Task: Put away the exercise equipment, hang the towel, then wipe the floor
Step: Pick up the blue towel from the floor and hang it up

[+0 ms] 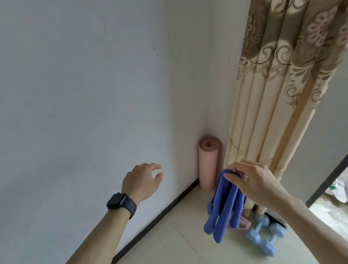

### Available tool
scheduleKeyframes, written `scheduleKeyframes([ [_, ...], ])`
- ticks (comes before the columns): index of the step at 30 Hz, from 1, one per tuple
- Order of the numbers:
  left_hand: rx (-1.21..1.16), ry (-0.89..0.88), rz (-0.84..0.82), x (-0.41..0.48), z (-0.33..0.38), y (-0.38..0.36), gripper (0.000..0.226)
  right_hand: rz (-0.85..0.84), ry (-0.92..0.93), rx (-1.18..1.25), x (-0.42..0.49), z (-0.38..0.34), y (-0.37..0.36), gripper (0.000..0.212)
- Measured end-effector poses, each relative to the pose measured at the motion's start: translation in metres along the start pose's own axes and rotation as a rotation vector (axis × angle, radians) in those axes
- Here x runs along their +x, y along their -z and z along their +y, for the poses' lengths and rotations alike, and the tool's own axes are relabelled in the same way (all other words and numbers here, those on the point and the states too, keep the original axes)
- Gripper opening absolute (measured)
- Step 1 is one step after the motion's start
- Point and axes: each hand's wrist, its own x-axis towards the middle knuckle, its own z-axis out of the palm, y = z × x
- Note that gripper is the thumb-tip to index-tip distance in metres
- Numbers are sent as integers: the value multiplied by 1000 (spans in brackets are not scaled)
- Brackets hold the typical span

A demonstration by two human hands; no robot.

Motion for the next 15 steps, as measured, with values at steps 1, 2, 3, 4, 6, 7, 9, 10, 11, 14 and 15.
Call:
scheduleKeyframes([
  [1, -13, 23, 20, 13, 1, 5, 36, -5, 40, -3, 26, 0, 3, 8],
  [2, -19, 43, 40, 27, 1, 9, 36, -5, 80, -5, 51, 1, 5, 8],
  [3, -17, 59, 61, 42, 1, 14, 35, 0, 119, -1, 78, 1, 7, 8],
  [4, -12, 70, 78, 57, 1, 20, 35, 2, 152, 13, 103, -1, 8, 8],
  [6, -17, 95, 120, 84, -1, 33, 36, -11, 205, 59, 149, -10, 10, 7],
  [7, -25, 108, 141, 98, -3, 41, 35, -15, 223, 85, 170, -15, 10, 8],
  [9, -48, 125, 176, 127, -2, 59, 35, -18, 255, 138, 212, -25, 12, 7],
  [10, -65, 128, 187, 140, -1, 68, 35, -18, 280, 159, 229, -30, 12, 6],
  [11, -88, 132, 203, 153, 1, 77, 34, -19, 311, 180, 247, -37, 14, 6],
  [14, -206, 113, 254, 188, 8, 104, 31, -32, 369, 264, 298, -55, 20, 6],
  [15, -250, 89, 262, 196, 11, 111, 31, -35, 388, 281, 310, -61, 22, 6],
])
